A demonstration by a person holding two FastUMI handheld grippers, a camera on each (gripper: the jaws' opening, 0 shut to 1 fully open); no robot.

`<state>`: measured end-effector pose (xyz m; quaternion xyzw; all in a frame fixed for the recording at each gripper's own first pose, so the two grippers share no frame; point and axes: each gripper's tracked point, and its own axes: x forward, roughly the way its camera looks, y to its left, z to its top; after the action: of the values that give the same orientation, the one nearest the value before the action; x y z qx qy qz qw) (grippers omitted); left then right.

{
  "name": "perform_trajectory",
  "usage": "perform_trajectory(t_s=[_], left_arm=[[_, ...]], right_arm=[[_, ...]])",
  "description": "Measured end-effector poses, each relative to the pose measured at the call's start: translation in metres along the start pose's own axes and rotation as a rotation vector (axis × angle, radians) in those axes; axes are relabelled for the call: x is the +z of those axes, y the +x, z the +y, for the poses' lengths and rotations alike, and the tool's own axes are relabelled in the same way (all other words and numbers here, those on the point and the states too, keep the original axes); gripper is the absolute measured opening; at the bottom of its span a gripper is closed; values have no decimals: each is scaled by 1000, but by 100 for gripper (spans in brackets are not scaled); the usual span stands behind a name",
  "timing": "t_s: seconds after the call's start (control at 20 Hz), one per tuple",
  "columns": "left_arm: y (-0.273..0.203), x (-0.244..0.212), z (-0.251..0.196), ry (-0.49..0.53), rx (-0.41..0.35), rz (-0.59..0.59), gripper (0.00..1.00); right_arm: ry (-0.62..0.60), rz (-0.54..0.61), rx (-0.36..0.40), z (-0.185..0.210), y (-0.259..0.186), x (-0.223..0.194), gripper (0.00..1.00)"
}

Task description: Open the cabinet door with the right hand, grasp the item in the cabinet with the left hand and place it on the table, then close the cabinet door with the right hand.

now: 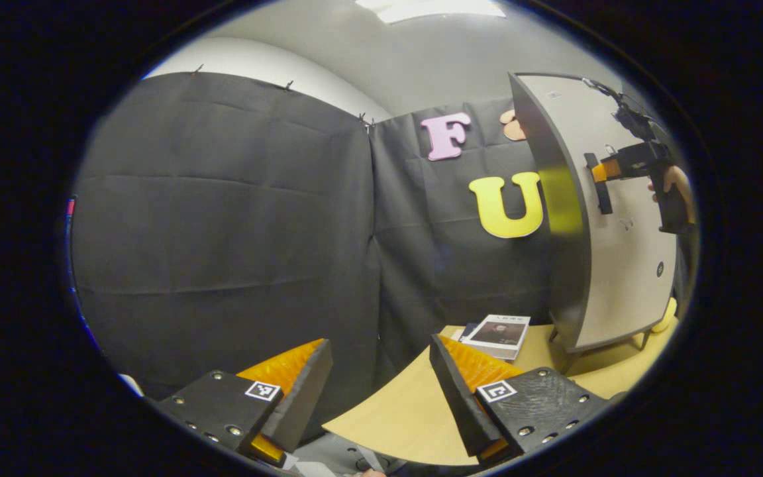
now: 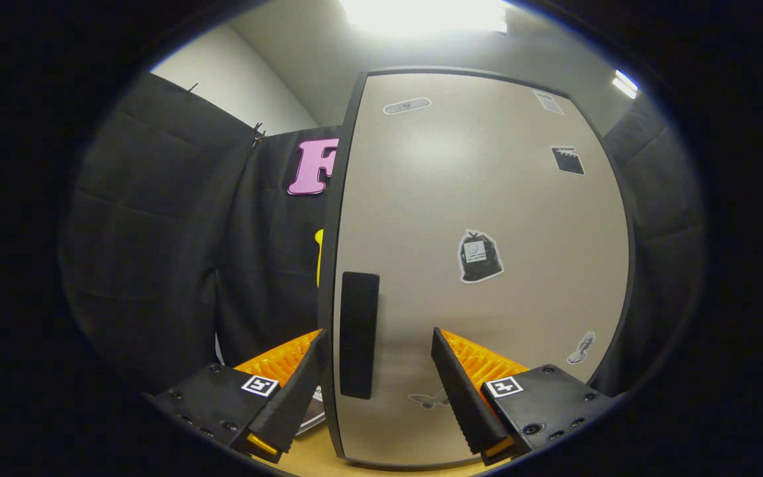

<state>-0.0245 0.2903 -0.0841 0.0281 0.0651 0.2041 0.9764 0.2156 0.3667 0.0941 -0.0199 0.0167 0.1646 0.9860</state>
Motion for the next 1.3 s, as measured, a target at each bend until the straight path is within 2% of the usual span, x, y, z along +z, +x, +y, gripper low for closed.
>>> perform_trajectory(t_s=[0.1,0.2,0.3,0.35,0.4,0.45,0.5,0.55,0.6,0.7,0.8,1.3], left_arm=[[4,-5,6,0,15,7,92],[9,-12,13,-5,28,16,92],[14,-14,24,-15,40,19,92],[15,-15,24,-20,42,21,93],[16,-16,26,-23,43,22,92],[18,-18,25,-26,41,23,89],[21,-18,23,-27,39,23,89],[23,-18,22,-30,35,23,90],[24,-17,20,-33,35,20,89],[26,-11,14,-46,25,-2,89],[27,-6,7,-55,11,-14,90],[27,14,-42,-71,-75,-42,89]], right_arm=[[-3,12,-4,6,10,-5,98],[-1,24,-7,11,18,-9,91],[-2,47,-3,17,24,-14,77],[-7,56,4,19,27,-15,75],[-11,63,-23,16,29,-17,74],[-3,63,-15,19,30,-18,42],[-6,75,-23,16,31,-21,41],[9,75,-20,16,32,-20,32],[20,88,-17,17,33,-21,31],[27,96,-16,16,32,-20,14],[30,118,0,16,31,-21,7],[57,139,115,22,6,-16,7]])
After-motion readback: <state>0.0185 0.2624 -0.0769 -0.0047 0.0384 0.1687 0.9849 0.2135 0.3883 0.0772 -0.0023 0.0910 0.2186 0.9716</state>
